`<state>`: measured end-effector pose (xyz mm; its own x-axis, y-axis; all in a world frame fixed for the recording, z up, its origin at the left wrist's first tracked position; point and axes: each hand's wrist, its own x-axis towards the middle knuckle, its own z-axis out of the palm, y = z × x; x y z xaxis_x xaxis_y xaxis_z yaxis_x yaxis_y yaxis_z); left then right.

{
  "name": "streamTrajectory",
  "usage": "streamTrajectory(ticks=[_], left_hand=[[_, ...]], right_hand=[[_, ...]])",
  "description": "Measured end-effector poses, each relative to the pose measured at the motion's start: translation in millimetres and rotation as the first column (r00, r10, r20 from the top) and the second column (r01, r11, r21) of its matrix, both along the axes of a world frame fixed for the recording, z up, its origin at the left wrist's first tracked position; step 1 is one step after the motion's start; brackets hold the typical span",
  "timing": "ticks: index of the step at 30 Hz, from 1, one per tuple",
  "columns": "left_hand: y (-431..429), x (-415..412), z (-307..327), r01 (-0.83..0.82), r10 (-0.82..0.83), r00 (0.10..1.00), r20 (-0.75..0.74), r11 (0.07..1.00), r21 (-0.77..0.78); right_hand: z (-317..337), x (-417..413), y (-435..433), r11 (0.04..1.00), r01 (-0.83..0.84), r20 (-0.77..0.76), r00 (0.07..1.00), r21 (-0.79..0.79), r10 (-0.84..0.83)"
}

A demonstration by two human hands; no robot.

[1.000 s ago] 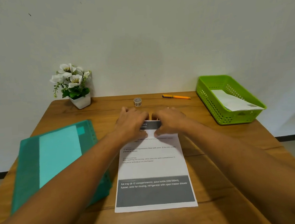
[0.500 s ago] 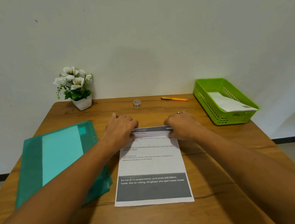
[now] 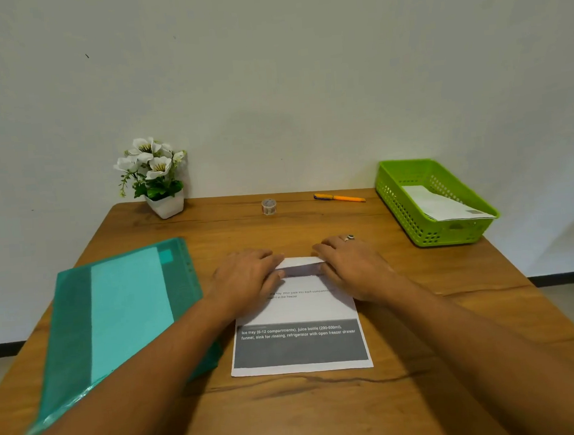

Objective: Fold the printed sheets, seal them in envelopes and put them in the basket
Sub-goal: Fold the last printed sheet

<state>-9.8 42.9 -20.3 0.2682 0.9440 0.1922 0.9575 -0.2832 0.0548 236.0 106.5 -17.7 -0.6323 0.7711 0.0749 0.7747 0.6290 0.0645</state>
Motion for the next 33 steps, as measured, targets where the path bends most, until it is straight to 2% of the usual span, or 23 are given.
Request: streamTrajectory(ticks=[7, 13, 18, 21, 27, 33], left_hand=[[-4, 10, -18, -0.067, 0.066, 0.998, -0.012, 0.997, -0.042], [9, 25, -23, -0.118, 0.115, 0.989, -0.091, 0.993, -0.028], [22, 32, -37, -0.017, 0.019, 1.0, 0.02, 0.996, -0.088], [24, 29, -41, -0.026, 0.026, 1.0, -0.007, 0.99, -0.135], [19, 19, -31, -0.165, 0.149, 0.986, -0.078, 0.951, -0.263], [20, 2, -31, -0.318, 0.304, 0.948, -0.097, 0.891, -0.325]], right_hand=[[-7, -8, -9, 0.979, 0.075, 0.004, 0.997, -0.188, -0.076], [-14, -30, -2, 0.966, 0.162, -0.006, 0.986, -0.202, -0.167], [-25, -58, -3, 0.972, 0.068, -0.185, 0.977, -0.223, -0.111], [-36, -57, -6, 0.976, 0.065, -0.264, 0.957, -0.207, -0.119], [-41, -24, -2, 0.958, 0.179, -0.086, 0.976, -0.223, -0.202], [-36, 0, 4, 0.917, 0.294, 0.003, 0.952, -0.269, -0.305]])
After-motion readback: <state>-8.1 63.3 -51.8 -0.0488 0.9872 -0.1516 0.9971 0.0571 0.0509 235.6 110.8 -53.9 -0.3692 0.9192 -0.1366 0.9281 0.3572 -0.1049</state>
